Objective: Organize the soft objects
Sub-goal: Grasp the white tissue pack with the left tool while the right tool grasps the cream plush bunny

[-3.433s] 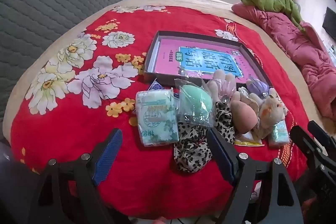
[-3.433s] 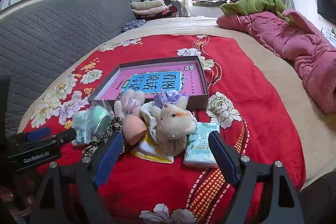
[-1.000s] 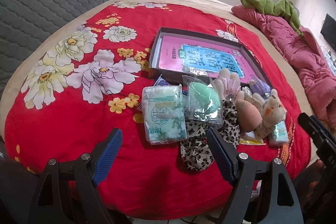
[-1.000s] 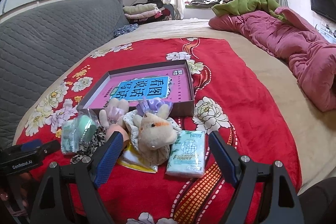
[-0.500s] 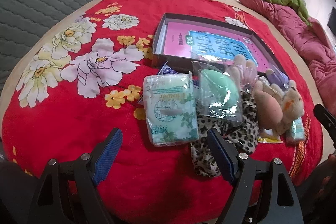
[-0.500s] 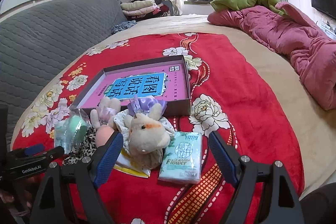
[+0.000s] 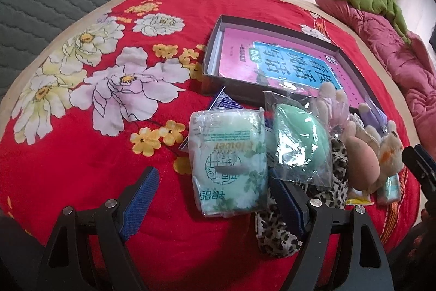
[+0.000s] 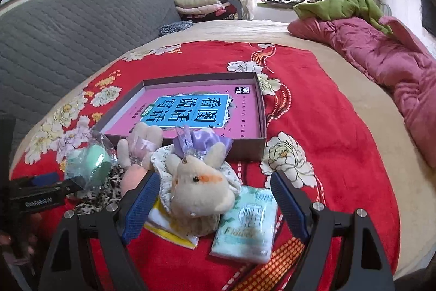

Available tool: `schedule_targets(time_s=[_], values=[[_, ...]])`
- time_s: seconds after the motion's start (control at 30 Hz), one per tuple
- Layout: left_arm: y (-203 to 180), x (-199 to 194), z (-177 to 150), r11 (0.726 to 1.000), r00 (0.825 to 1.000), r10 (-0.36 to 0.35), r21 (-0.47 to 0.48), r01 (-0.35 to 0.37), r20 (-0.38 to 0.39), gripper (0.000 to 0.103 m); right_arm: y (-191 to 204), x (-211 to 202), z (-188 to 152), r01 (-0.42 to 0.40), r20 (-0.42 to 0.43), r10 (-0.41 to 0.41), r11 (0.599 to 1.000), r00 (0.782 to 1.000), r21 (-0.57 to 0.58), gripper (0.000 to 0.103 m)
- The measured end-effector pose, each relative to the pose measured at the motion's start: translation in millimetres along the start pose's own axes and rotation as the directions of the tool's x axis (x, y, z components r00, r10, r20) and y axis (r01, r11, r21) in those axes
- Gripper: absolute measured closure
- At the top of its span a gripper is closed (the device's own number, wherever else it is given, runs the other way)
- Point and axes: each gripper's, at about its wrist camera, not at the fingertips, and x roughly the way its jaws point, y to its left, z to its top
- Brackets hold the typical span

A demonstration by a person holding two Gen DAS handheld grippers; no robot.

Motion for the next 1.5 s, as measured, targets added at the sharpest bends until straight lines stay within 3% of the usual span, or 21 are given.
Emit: schedule_targets(time_s=[0.47, 0.7, 1.07, 1.5], values=[[1.8, 11.6, 2.4, 1.000, 1.000, -0.001, -0.006, 0.000, -0.026, 0.020, 14.5, 33.6, -3.5, 0.054, -0.048, -0.060, 0.991, 0.997, -0.120, 0.023], [7.1, 11.4, 3.4, 1.000, 1.000, -0.008, -0.025, 0.007, -0.030, 0.020, 19.4, 37.0, -3.1, 0.039, -0.049, -0.047, 0.988, 0.998, -0.153, 0.050], [16.4, -5.5, 10.2, 0.998, 0.999, -0.037, -0.052, 0.038, 0.024, 0.038, 7.1, 26.5, 6.8, -0.022, -0.012, 0.021, 0.997, 1.000, -0.074, 0.053], [27.5, 15.2, 6.5, 0.982, 0.991, -0.123, -0.152, 0.115, -0.048, 0.038, 6.2, 20.3, 8.4, -0.042, 0.009, 0.043, 0.997, 0.999, -0.069, 0.053]])
